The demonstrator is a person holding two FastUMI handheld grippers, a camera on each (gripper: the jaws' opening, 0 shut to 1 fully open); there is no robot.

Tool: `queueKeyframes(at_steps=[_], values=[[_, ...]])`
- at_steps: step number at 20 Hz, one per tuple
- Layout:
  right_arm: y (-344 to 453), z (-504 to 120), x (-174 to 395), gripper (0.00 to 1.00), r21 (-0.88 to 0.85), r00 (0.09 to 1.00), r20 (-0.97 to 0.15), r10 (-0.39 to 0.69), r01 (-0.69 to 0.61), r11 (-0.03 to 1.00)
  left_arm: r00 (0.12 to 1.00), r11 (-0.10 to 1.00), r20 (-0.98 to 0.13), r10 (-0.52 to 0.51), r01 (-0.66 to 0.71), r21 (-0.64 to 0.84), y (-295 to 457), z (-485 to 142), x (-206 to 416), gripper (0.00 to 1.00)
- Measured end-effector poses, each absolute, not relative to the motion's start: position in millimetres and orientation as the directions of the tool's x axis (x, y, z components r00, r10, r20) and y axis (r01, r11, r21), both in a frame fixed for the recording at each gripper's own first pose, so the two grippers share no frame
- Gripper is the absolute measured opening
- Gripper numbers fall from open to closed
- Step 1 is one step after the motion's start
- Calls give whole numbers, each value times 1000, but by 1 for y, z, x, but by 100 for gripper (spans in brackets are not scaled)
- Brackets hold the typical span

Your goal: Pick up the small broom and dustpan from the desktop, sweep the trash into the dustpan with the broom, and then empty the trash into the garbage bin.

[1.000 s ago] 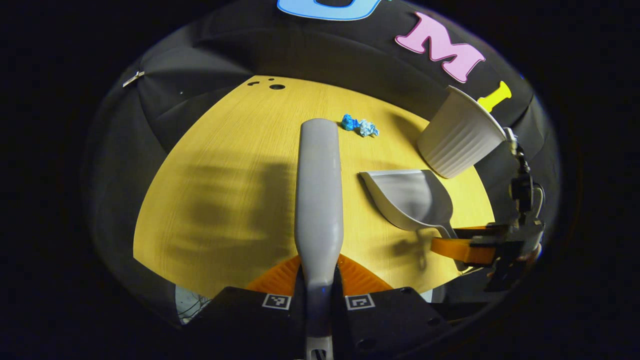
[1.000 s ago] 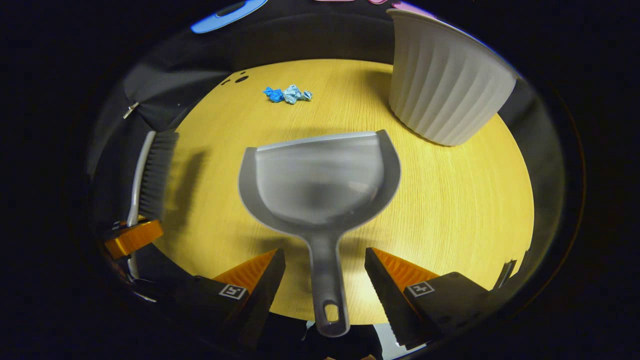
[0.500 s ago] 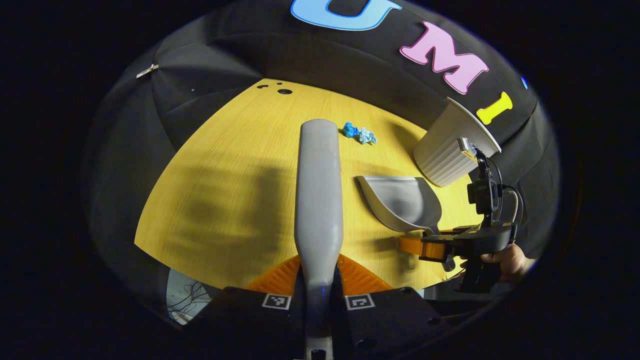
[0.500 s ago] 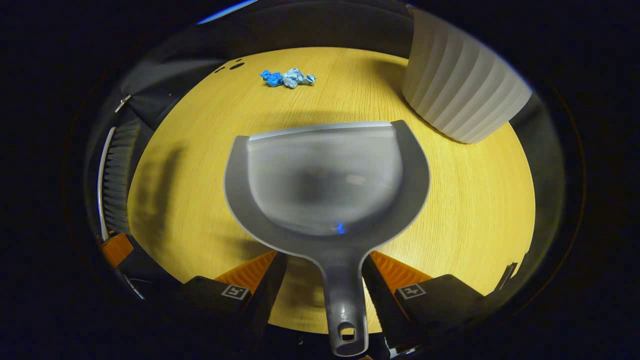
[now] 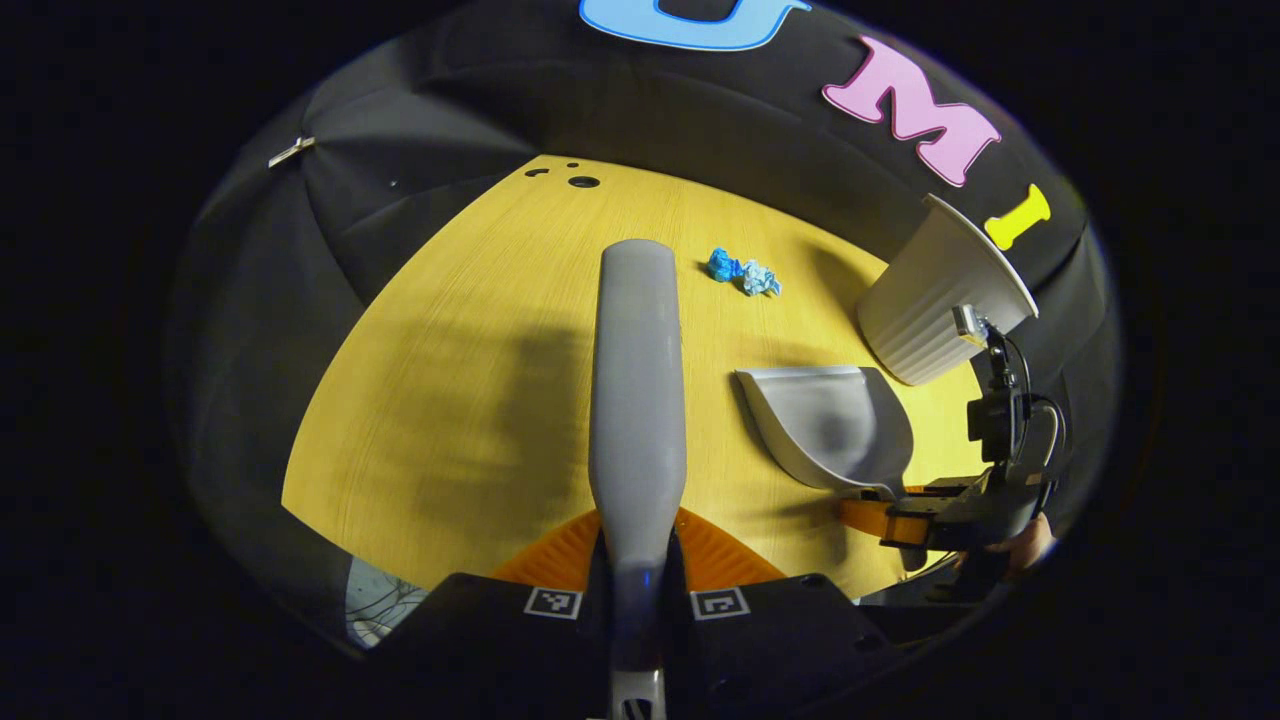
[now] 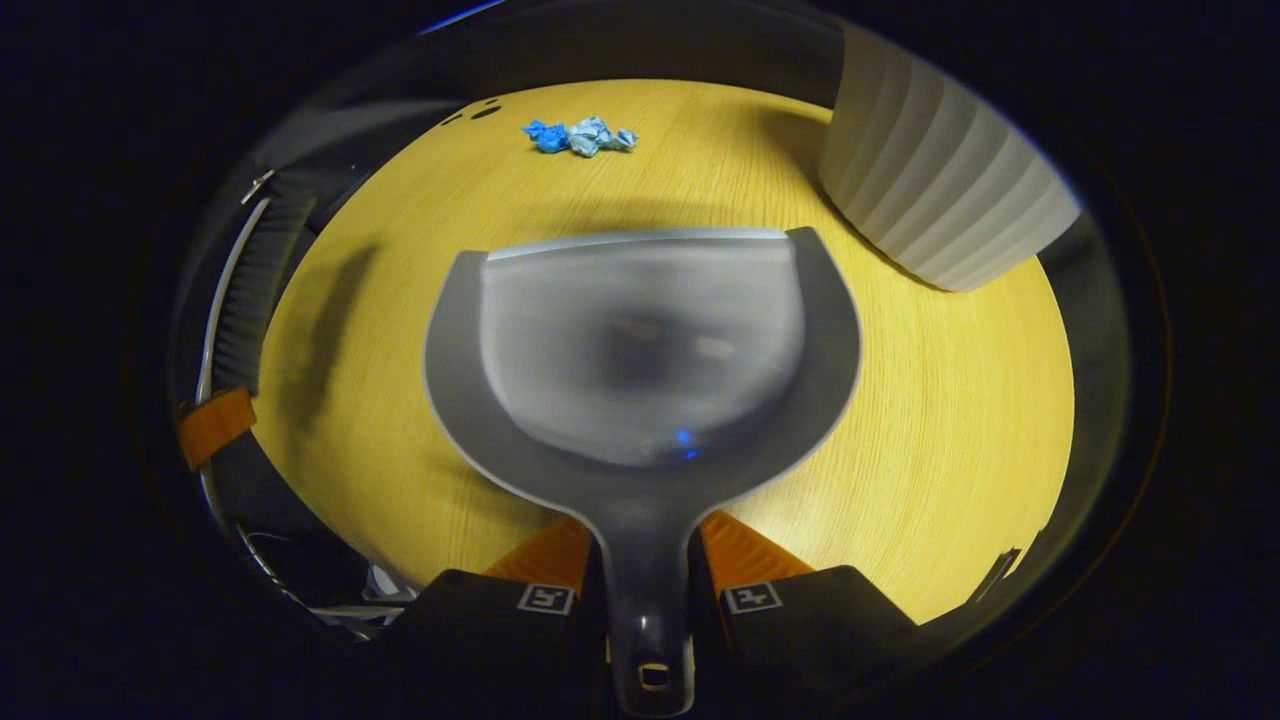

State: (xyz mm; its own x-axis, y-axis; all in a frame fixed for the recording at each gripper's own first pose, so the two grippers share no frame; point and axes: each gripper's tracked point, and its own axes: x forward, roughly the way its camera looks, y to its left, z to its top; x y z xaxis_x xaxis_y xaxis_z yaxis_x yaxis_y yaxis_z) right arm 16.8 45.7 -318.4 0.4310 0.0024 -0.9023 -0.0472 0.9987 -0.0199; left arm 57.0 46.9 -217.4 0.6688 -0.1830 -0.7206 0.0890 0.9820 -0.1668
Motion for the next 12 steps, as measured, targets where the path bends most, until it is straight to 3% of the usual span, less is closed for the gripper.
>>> queueKeyframes(at_steps=[1, 2, 3, 4, 12], values=[[46, -317, 16, 40, -8, 425, -905, 23, -71, 997, 667, 985, -724, -172, 95, -147, 49, -216, 67, 25], [45, -318, 15, 32, 12, 420, -906, 47, -84, 996, 666, 987, -729, -160, 105, -121, 51, -215, 78, 25], [45, -317, 12, 38, 41, 413, -908, 76, -93, 995, 661, 989, -736, -145, 116, -90, 55, -214, 90, 29], [43, -318, 7, 36, 56, 390, -916, 96, -115, 992, 655, 989, -744, -132, 135, -56, 58, -213, 104, 25], [-3, -292, -13, 33, 24, 370, -921, 124, -265, 964, 627, 957, -773, -94, 271, 103, 55, -207, 232, 25]])
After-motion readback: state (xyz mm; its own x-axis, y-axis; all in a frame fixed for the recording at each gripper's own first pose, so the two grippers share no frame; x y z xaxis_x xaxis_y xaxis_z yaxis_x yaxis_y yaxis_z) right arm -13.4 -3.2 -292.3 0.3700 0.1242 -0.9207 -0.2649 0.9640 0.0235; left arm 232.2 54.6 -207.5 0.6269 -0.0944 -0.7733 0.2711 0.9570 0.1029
